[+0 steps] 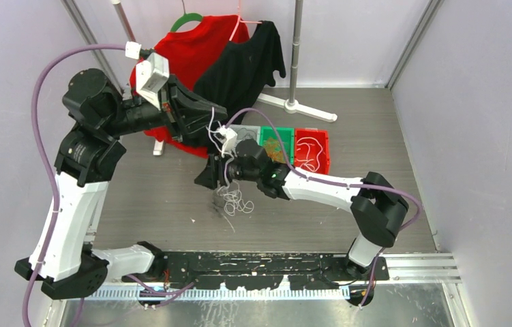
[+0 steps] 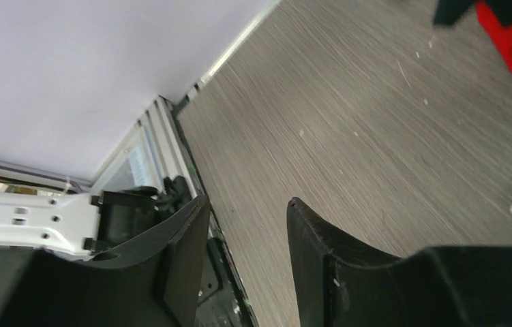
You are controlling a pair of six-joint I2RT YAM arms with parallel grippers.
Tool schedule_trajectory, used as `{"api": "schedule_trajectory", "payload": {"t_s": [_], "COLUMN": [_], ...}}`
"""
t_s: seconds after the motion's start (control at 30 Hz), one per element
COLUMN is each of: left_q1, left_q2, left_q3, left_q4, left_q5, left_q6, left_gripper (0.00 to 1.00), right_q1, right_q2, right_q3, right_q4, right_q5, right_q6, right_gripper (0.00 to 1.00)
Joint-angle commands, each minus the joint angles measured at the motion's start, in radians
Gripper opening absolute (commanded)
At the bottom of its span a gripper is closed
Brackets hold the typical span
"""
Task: Untangle the cables
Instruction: Untie the cable.
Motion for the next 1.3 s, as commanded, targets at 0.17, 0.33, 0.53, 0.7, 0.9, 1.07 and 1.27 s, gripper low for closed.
{"api": "schedule_trajectory", "payload": {"t_s": [0.17, 0.33, 0.53, 0.7, 0.9, 1.07, 1.27], "left_q1": [-0.005, -0.005, -0.006, -0.004, -0.005, -0.005, -0.005], "left_q2": [0.026, 0.043, 0.023, -0.036, -0.067, -0.071, -0.061], "left_q3": [0.204, 0.267, 0.223, 0.096, 0.014, 0.0, 0.011], "left_q4": [0.001, -0.027, -0.05, -0.051, -0.055, -0.073, -0.074], "left_q5": [-0.021, -0.038, -0.051, -0.05, -0.055, -0.063, -0.055], "left_q6": [0.047, 0.104, 0.132, 0.148, 0.191, 0.223, 0.224], "left_gripper": [0.0, 0.0, 0.0, 0.0, 0.0, 0.0, 0.0], "right_q1": [0.003, 0.003, -0.007, -0.024, -0.025, -0.025, -0.023], "right_q2": [0.024, 0.016, -0.064, -0.247, -0.42, -0.527, -0.504], "right_q3": [-0.132, -0.21, -0.261, -0.282, -0.344, -0.404, -0.406], "right_q4": [0.07, 0.075, 0.036, -0.011, 0.014, 0.053, 0.148], "right_q5": [0.101, 0.168, 0.231, 0.258, 0.198, 0.06, -0.018], "right_q6": [0.02, 0.025, 0.016, -0.052, -0.173, -0.252, -0.256], "right_gripper": [0.49, 0.49, 0.54, 0.61, 0.67, 0.72, 0.74]}}
